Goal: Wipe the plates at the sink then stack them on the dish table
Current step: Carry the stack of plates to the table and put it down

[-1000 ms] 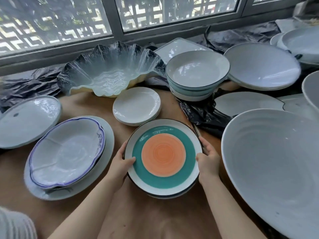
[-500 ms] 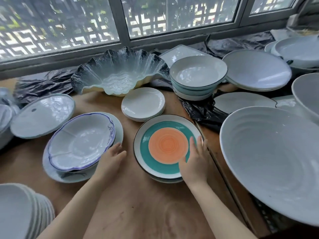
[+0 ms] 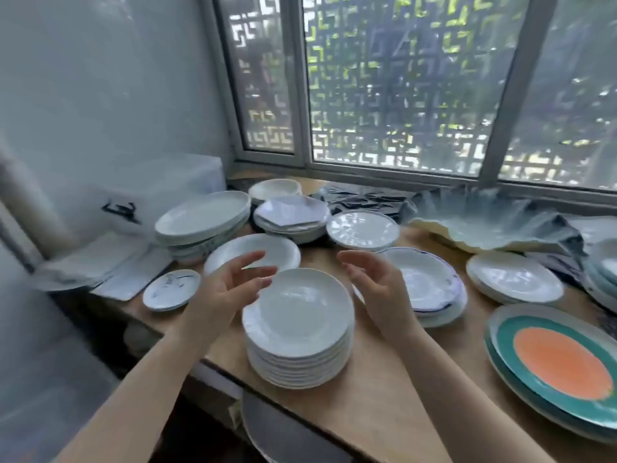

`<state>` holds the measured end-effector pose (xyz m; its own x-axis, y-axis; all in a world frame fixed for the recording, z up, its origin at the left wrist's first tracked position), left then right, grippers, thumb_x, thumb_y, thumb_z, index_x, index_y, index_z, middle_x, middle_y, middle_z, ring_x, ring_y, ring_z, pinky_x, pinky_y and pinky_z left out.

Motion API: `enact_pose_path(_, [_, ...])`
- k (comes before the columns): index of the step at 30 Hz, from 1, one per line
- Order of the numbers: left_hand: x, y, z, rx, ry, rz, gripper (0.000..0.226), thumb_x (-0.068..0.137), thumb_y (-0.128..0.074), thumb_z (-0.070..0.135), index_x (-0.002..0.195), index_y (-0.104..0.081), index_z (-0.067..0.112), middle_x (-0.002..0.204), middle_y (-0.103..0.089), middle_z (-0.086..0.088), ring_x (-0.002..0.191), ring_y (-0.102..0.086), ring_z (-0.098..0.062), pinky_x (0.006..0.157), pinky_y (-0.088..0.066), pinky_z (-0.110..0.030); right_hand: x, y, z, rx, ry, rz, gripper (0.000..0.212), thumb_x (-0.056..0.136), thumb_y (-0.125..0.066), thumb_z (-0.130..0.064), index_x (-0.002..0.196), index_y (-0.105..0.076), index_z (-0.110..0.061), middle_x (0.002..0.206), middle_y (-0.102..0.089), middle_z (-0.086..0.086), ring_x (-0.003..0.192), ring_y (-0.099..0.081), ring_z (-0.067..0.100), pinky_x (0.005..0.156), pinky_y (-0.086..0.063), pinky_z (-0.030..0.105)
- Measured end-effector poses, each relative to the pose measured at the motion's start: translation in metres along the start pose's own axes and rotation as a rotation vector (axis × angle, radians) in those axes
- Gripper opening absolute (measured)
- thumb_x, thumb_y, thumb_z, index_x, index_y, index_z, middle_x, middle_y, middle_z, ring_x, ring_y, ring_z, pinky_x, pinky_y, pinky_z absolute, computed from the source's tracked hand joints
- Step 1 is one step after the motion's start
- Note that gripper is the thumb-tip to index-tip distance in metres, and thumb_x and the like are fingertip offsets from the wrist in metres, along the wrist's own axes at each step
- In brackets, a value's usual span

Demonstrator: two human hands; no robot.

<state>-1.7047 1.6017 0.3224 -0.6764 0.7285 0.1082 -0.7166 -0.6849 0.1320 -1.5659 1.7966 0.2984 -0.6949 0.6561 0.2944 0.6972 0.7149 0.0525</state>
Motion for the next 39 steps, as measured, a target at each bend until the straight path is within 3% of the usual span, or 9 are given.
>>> enact_pose_path(4, [-0.101,0.13,0.03,0.017,-0.112,0.323,0.042,0.079,-0.06,0.022,0.121,-0.06,0.02,0.11,-0.073,-0.001,0.104,-0.068,-0.017,0.081,-0.054,-0.022,-0.013,-0.135,-0.063,0.265,0.054,-0.334,0.019,0.092,-0.056,0.0,0.101,-0.069,-0.011,0.098,-0.074,0.004,0.095,-0.069,0.017,0.08,-0.052,0.021])
enact_pose_path(7, [-0.187,0.206,0.059,0.071,-0.176,0.579,0.039,0.081,-0.053,0.02,0.118,-0.061,0.019,0.109,-0.073,-0.002,0.103,-0.068,-0.016,0.087,-0.055,-0.023,-0.039,-0.232,-0.113,0.403,0.096,-0.612,0.021,0.092,-0.051,0.003,0.102,-0.067,-0.008,0.096,-0.075,0.008,0.094,-0.069,0.02,0.082,-0.051,0.029])
enact_pose_path(15, [-0.41,0.301,0.131,0.28,-0.323,1.164,0.036,0.087,-0.052,0.014,0.121,-0.06,0.02,0.114,-0.071,-0.002,0.11,-0.065,-0.021,0.091,-0.053,-0.026,-0.16,-0.448,-0.246,0.667,0.215,-1.256,0.025,0.096,-0.047,-0.003,0.098,-0.068,-0.015,0.094,-0.075,0.003,0.091,-0.069,0.019,0.082,-0.049,0.029])
enact_pose_path(19, [-0.507,0.315,0.168,0.414,-0.332,1.422,0.033,0.089,-0.05,0.016,0.119,-0.064,0.023,0.117,-0.07,-0.001,0.113,-0.064,-0.022,0.093,-0.051,-0.033,-0.241,-0.519,-0.29,0.783,0.27,-1.511,0.023,0.095,-0.049,-0.001,0.098,-0.068,-0.013,0.1,-0.073,0.007,0.09,-0.069,0.017,0.079,-0.049,0.026])
enact_pose_path(22, [-0.574,0.315,0.194,0.535,-0.323,1.608,0.034,0.086,-0.05,0.021,0.113,-0.068,0.03,0.118,-0.07,-0.001,0.115,-0.063,-0.021,0.095,-0.047,-0.035,-0.295,-0.562,-0.317,0.831,0.32,-1.673,0.021,0.096,-0.05,-0.003,0.101,-0.069,-0.01,0.105,-0.072,0.01,0.094,-0.069,0.019,0.083,-0.05,0.031])
enact_pose_path(28, [-0.669,0.3,0.209,0.697,-0.294,1.952,0.031,0.085,-0.054,0.021,0.11,-0.071,0.03,0.116,-0.071,0.0,0.113,-0.064,-0.019,0.094,-0.046,-0.036,-0.398,-0.634,-0.358,1.003,0.293,-1.978,0.022,0.097,-0.05,-0.008,0.098,-0.069,-0.017,0.102,-0.074,0.001,0.095,-0.069,0.016,0.082,-0.051,0.029])
enact_pose_path(33, [-0.74,0.256,0.193,0.708,-0.254,2.187,0.029,0.083,-0.057,0.022,0.107,-0.071,0.03,0.116,-0.071,-0.002,0.112,-0.064,-0.022,0.095,-0.046,-0.038,-0.51,-0.655,-0.374,1.086,0.153,-2.228,0.022,0.096,-0.049,-0.006,0.098,-0.069,-0.015,0.101,-0.074,0.006,0.093,-0.069,0.021,0.074,-0.054,0.026])
enact_pose_path(36, [-0.794,0.226,0.186,0.73,-0.237,2.309,0.03,0.083,-0.056,0.021,0.108,-0.071,0.03,0.117,-0.07,-0.004,0.113,-0.064,-0.023,0.094,-0.046,-0.038,-0.591,-0.655,-0.387,1.042,0.111,-2.381,0.022,0.096,-0.05,-0.005,0.098,-0.069,-0.016,0.101,-0.074,0.006,0.092,-0.069,0.022,0.082,-0.051,0.036])
enact_pose_path(39, [-0.863,0.209,0.184,0.715,-0.241,2.408,0.032,0.083,-0.054,0.02,0.11,-0.071,0.028,0.117,-0.07,-0.005,0.114,-0.063,-0.023,0.093,-0.044,-0.038,-0.666,-0.657,-0.402,1.037,0.122,-2.452,0.021,0.095,-0.051,-0.006,0.1,-0.069,-0.015,0.099,-0.075,0.002,0.089,-0.07,0.017,0.076,-0.052,0.028])
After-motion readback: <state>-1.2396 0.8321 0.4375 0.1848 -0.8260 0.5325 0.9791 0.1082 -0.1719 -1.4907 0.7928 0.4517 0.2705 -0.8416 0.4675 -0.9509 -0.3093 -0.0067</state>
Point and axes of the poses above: each hand's wrist, its own x-axis towards the middle knuckle, its own y-axis out of the back of the hand, z = x × y, the point moved 2 cm from there along x, towards the middle knuckle
